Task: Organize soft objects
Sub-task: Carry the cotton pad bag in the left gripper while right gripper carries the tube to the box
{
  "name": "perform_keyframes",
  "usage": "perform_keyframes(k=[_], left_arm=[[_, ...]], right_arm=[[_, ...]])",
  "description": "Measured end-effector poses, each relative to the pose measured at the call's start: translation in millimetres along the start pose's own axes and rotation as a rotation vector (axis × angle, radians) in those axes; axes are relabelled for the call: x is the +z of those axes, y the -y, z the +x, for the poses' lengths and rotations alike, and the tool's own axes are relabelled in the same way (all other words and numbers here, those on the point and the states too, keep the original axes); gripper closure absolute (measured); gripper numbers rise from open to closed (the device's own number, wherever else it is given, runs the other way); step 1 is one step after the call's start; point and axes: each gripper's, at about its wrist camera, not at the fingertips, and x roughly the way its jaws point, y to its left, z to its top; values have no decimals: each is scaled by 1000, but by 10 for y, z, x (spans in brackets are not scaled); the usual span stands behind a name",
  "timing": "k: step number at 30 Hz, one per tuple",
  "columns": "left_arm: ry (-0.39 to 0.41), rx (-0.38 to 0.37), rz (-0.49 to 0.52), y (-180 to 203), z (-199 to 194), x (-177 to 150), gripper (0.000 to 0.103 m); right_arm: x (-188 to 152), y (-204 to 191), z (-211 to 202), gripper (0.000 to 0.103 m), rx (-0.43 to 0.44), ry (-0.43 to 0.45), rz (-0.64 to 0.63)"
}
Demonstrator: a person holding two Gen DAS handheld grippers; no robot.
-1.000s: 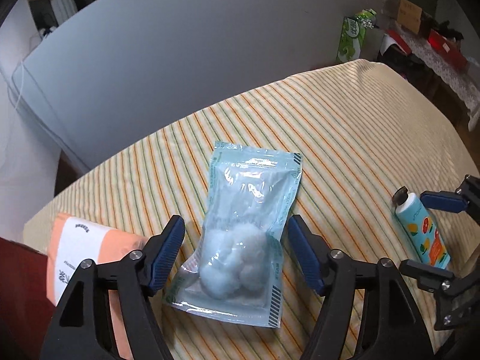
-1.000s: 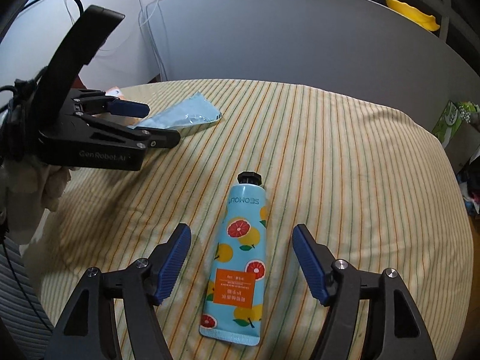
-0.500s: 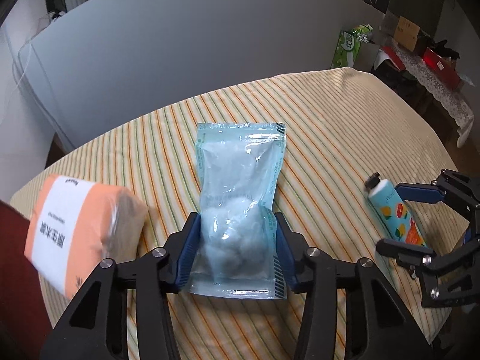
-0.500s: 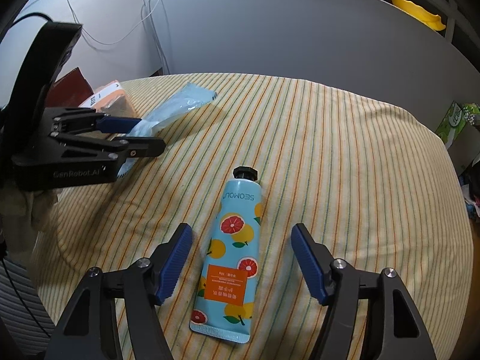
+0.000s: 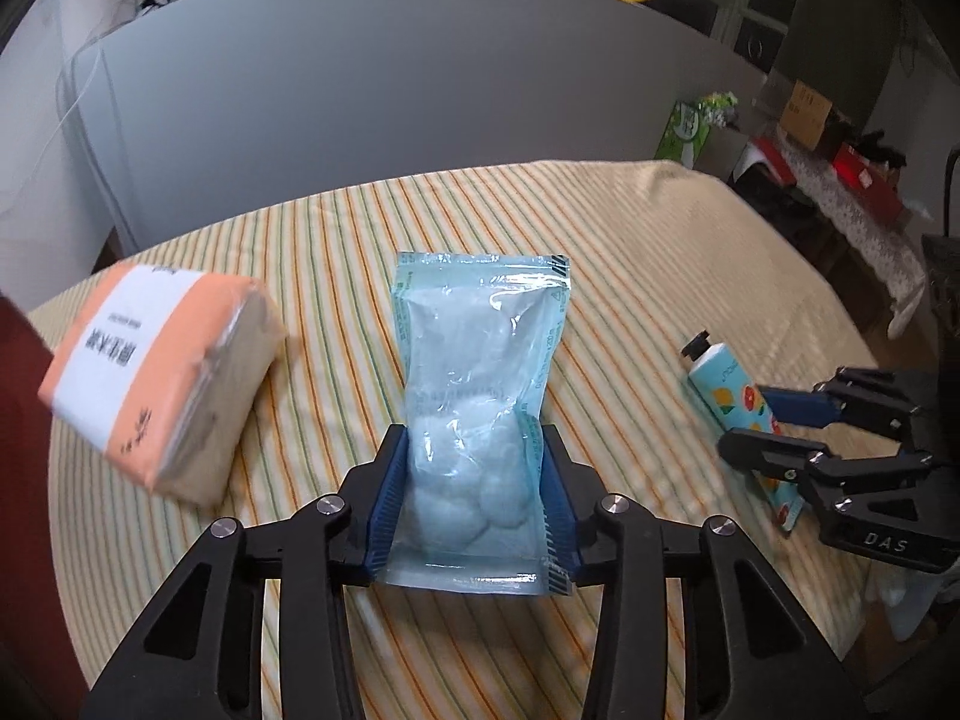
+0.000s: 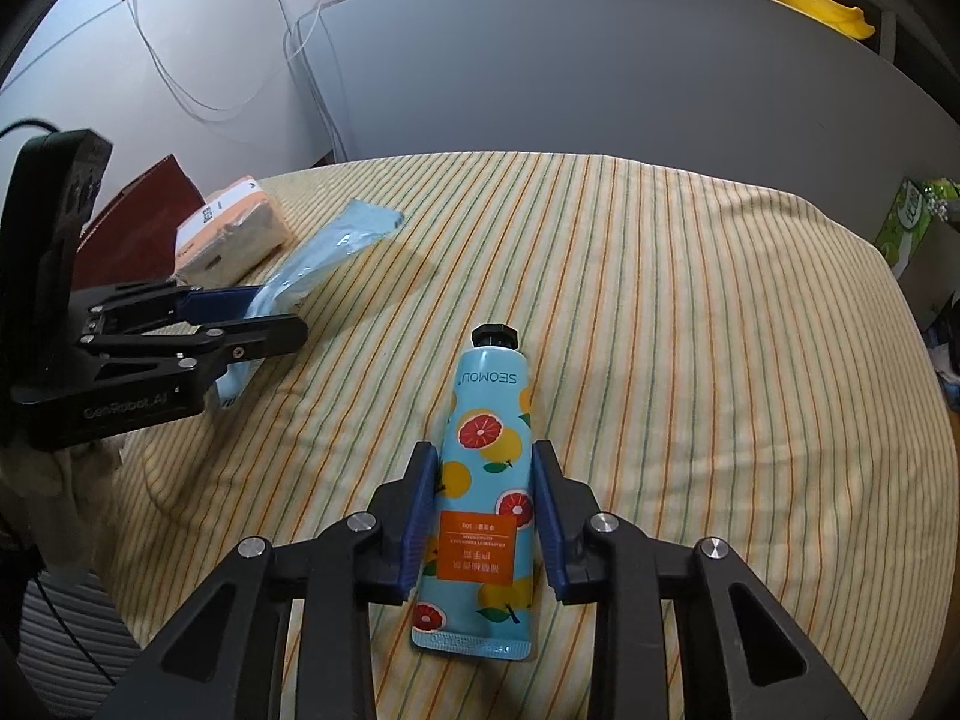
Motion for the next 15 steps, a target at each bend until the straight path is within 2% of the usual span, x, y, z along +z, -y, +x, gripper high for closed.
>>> perform_keyframes(k=[8,15], left_arm=[[74,0,-4,74,-323,-58,62],[132,0,-29,0,-717,-135,62]], right_arm=[[-98,4,-163,75,27,31,35],[-25,-95,-411,75,61,83,32]])
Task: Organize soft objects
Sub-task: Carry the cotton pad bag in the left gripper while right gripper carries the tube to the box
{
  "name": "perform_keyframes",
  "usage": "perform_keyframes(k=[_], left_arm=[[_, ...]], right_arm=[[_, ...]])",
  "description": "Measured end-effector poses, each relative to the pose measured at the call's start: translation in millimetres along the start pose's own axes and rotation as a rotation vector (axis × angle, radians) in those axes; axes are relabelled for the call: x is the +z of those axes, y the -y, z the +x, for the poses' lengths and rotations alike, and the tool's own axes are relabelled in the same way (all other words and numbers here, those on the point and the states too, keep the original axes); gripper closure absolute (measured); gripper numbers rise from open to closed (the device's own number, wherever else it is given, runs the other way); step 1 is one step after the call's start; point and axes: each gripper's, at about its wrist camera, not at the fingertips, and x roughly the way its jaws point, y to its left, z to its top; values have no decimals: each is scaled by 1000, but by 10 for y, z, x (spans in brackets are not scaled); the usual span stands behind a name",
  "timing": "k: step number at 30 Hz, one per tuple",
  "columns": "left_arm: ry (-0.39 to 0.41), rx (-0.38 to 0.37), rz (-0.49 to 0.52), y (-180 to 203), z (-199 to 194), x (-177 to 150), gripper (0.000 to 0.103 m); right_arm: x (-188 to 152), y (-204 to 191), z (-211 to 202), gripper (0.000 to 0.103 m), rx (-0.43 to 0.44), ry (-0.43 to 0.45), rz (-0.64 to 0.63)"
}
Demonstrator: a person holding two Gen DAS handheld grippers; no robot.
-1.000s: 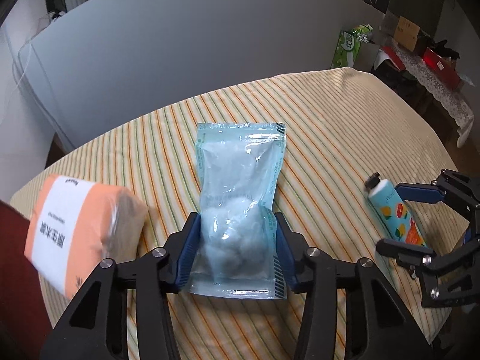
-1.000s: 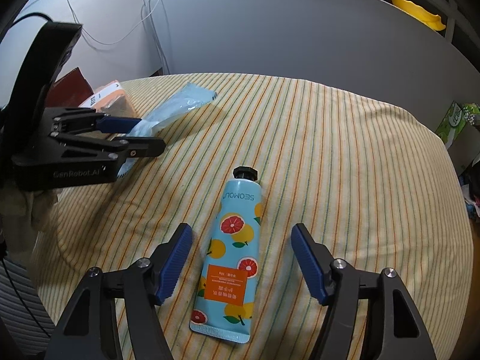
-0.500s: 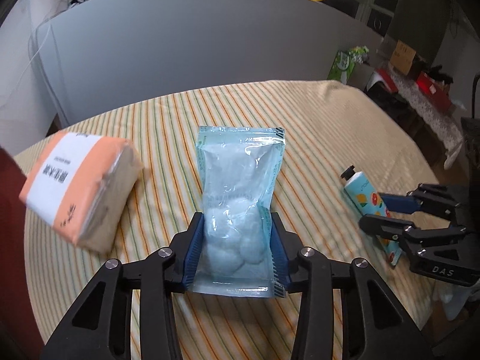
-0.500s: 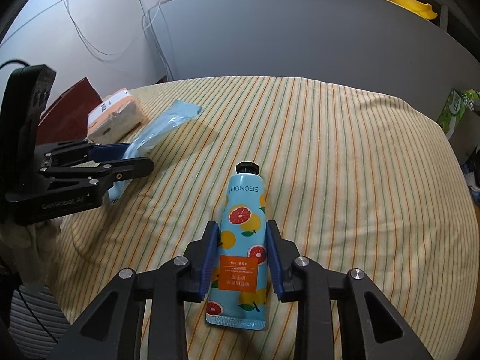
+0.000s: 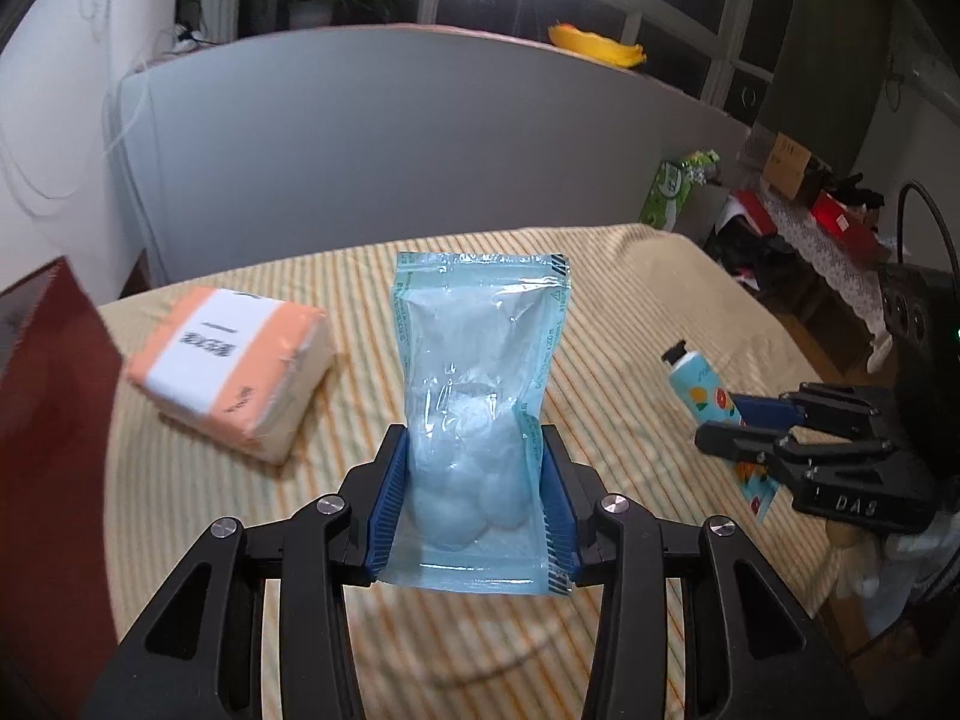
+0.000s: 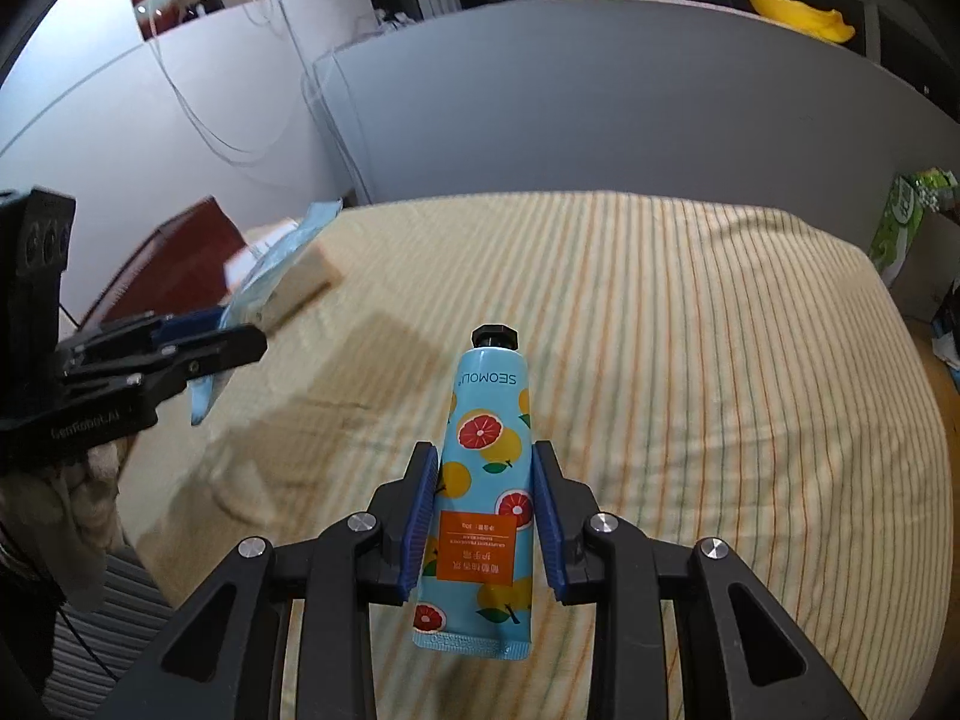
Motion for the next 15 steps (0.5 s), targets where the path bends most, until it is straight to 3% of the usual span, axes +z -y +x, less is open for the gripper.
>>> perform_keyframes(k=[6,15], left_arm=[[84,43,-57,-220,-531,-51,62],[199,248,-150,-839,-1327,-317,62]], right_arm=[[240,-309,-228,75,84,63,-45],[716,-1001,-292,75,221,117,-136]])
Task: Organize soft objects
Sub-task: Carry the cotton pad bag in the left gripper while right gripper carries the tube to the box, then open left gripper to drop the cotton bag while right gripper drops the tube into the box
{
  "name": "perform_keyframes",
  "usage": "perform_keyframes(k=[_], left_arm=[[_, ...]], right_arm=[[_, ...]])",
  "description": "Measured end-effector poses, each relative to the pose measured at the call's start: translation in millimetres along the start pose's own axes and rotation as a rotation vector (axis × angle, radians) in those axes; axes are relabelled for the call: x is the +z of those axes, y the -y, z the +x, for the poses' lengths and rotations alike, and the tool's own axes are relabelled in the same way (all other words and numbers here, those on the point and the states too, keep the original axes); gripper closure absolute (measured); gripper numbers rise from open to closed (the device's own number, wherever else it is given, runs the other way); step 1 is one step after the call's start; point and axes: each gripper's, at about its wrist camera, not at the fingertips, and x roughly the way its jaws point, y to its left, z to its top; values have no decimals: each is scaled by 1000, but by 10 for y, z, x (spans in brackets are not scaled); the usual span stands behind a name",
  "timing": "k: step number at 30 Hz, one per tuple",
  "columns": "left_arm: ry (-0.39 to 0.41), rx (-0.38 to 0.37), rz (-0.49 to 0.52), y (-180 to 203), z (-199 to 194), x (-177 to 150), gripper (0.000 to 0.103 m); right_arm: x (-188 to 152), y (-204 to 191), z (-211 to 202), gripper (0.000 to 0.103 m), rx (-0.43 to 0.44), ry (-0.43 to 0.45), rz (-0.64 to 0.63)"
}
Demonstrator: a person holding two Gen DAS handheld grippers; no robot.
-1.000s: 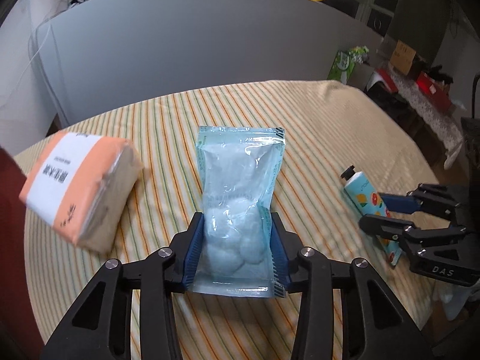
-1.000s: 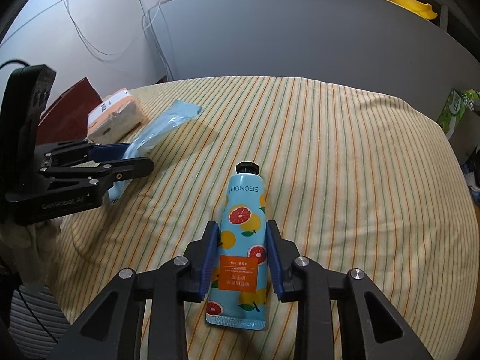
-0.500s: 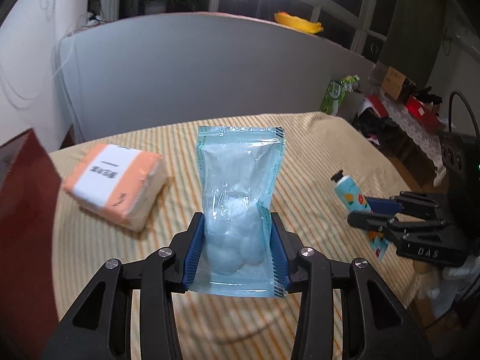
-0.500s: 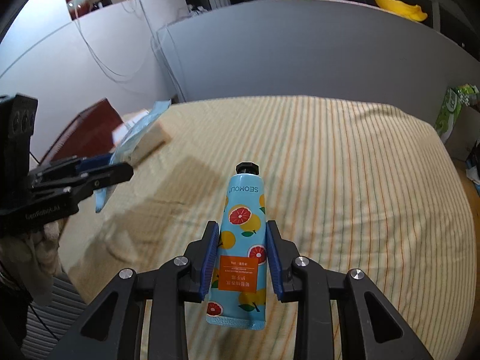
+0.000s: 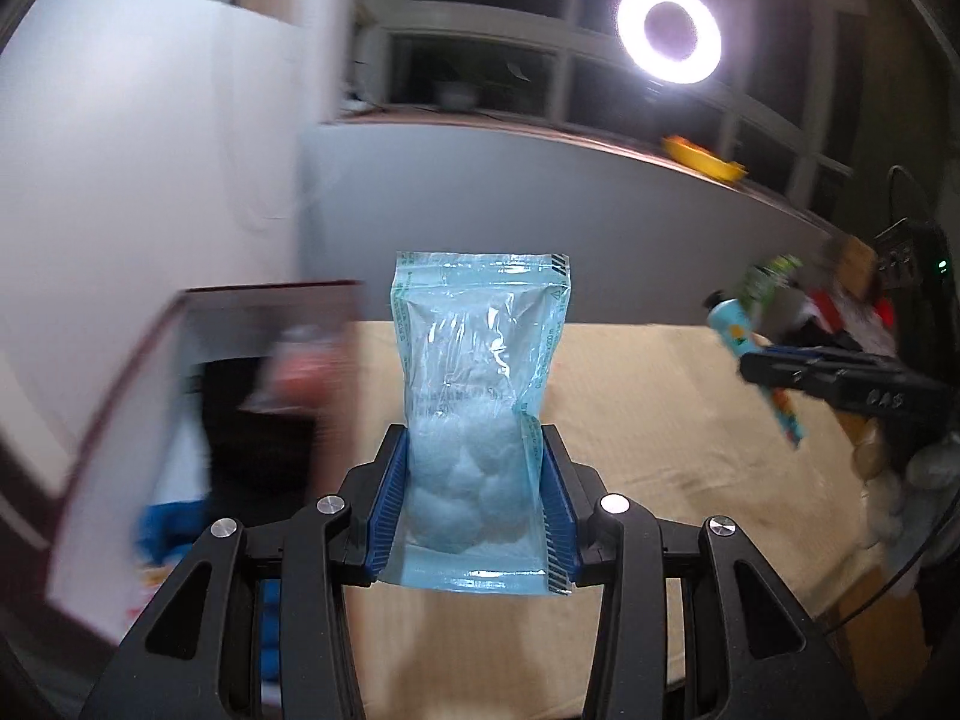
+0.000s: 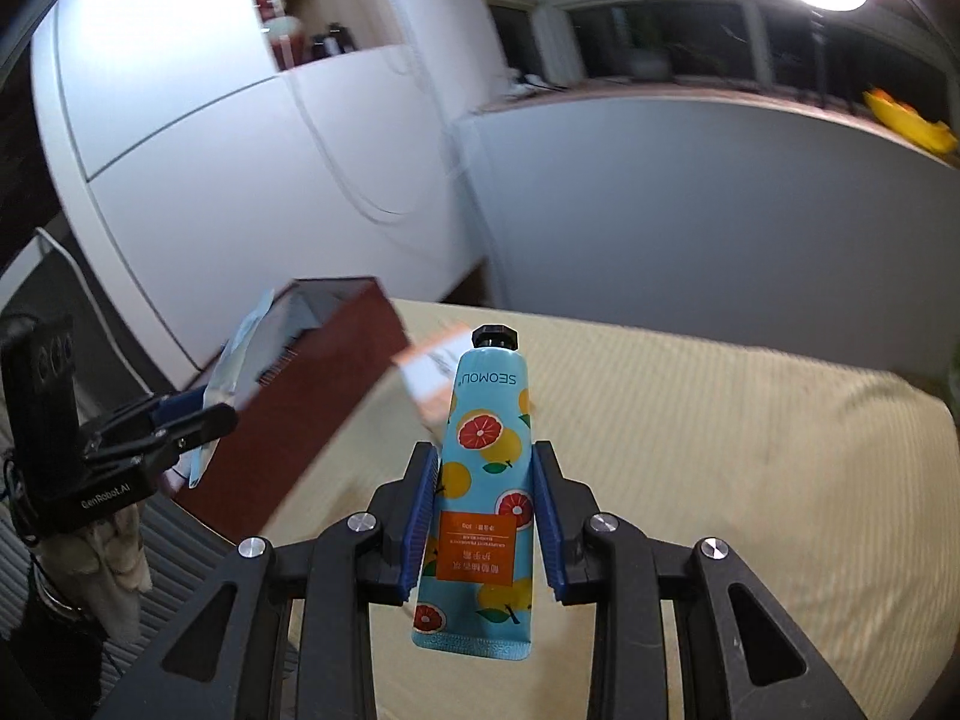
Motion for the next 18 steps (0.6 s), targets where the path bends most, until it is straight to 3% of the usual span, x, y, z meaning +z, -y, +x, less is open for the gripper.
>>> perform_keyframes(k=[9,18], left_arm=[[42,231,-95,-762,-282,-129,62],[31,333,-122,-1018,-230,-226,62]], right_arm=[[432,-724,439,75,144,-15,-84],[665,-1375,903,75,252,-63,-143]])
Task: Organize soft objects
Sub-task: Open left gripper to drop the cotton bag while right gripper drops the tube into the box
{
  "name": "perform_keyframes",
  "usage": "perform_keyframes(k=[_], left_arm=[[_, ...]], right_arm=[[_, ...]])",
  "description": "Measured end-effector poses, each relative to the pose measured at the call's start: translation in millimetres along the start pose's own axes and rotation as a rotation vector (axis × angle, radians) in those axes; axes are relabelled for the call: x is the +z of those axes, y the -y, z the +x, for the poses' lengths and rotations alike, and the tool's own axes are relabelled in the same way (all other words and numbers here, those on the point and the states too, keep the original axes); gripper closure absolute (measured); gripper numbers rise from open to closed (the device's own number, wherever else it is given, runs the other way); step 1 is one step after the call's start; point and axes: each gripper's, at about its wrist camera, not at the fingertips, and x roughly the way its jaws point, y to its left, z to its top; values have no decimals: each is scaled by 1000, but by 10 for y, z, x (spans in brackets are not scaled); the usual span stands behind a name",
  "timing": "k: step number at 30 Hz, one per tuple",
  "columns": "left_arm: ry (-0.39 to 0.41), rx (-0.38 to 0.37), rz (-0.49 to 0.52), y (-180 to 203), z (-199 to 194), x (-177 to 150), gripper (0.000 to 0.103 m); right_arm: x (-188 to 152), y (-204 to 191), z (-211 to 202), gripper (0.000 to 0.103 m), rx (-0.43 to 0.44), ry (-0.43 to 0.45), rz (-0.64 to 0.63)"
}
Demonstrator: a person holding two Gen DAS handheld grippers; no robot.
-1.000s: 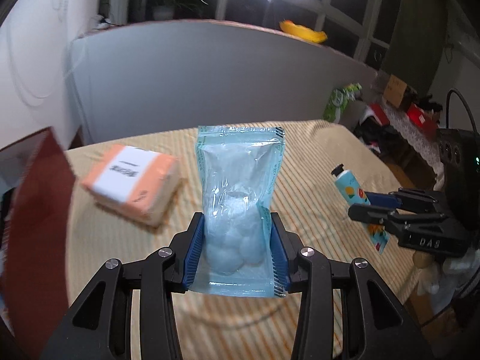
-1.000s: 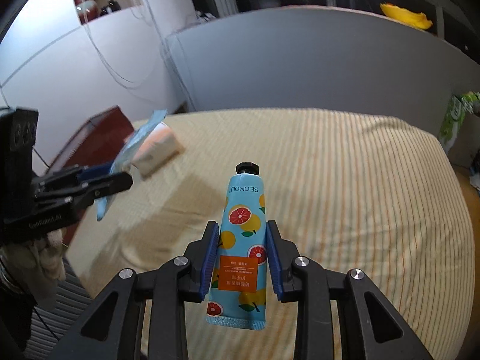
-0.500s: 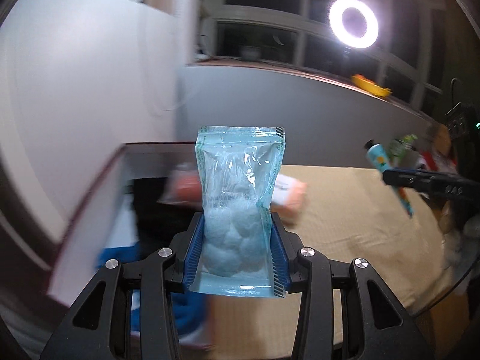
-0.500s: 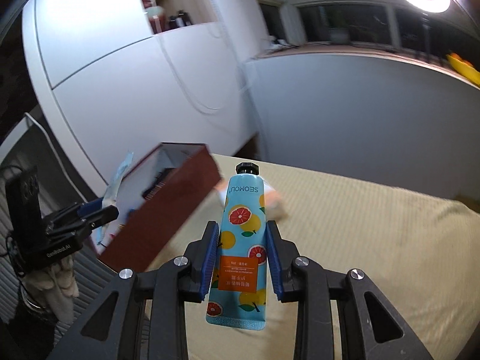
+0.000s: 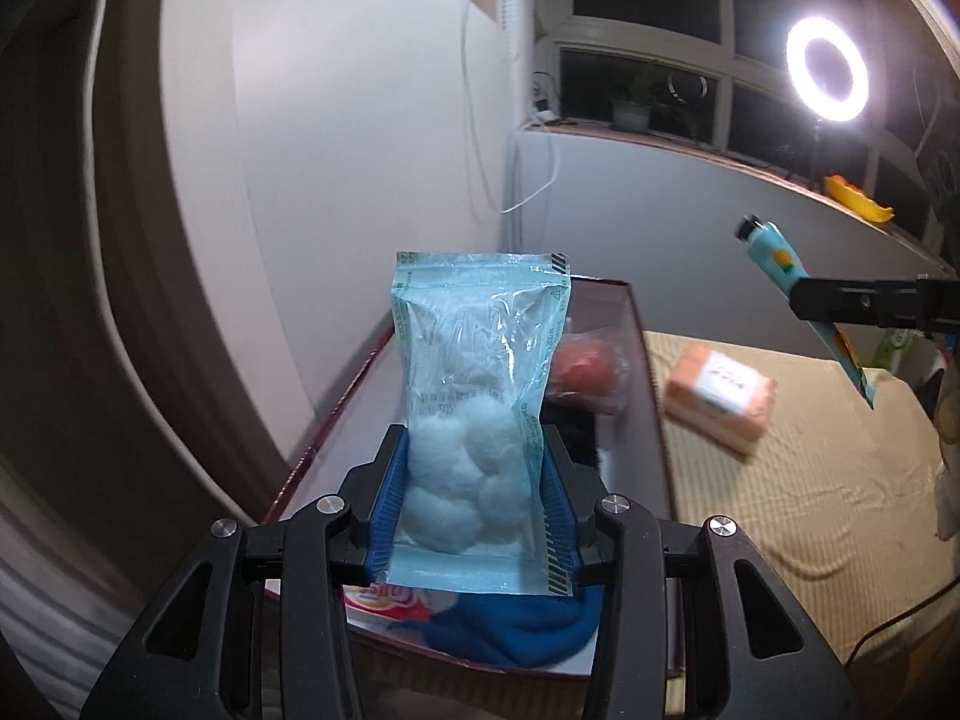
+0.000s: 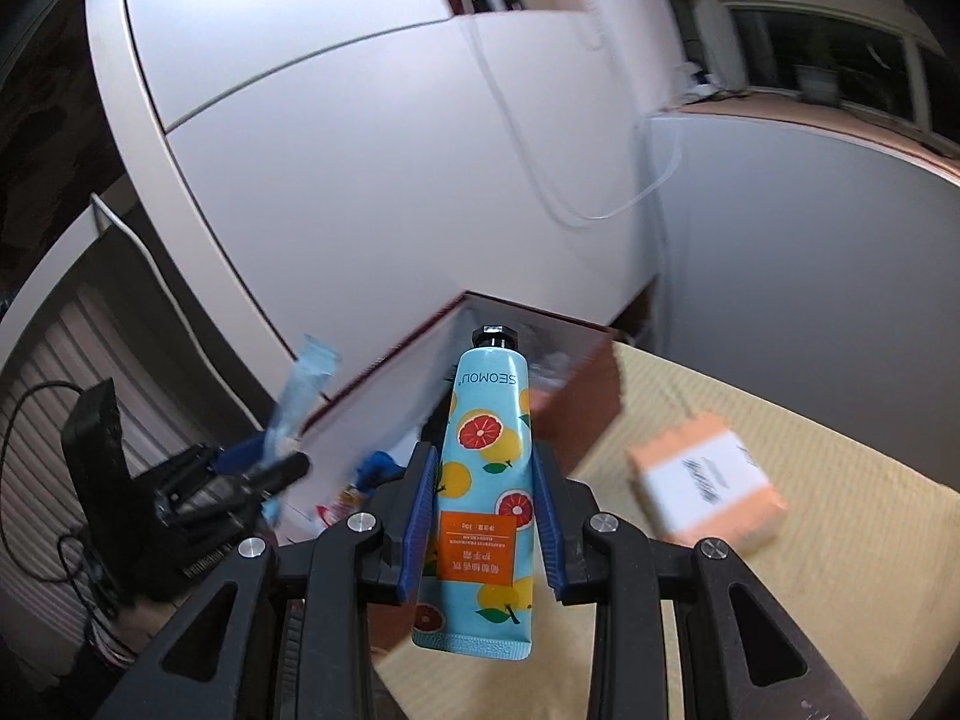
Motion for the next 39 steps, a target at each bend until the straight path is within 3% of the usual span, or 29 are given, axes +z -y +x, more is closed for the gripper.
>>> perform_keyframes(k=[5,13,18,19,21,28,31,39], left_arm=[[-5,44,16,-44,99,-25,62],[-18,79,2,-133,190,-63,58],[-13,71,-7,-154,187,-69,46],[-8,72,-9,-150,183,-62,40],[-6,66,-13,-143,180,-44,38],[8,47,-39,-122,101,-47,38],[15,28,-55,-90,35,-65,38],[44,-51,-73,170,-189,-128,38]], right_arm=[[95,-268,335,75,29,-37,-24],[170,-372,825,74,13,-91,-42],[215,-365,915,70,16,-85,-33],[222,-364,912,66,21,-84,-31],[228,-358,878,53,17,-70,-28],[188,-284,701,51,2,-45,-40],[132,-192,564,44,-5,-30,-35],[-18,350,6,42,-54,10,36]])
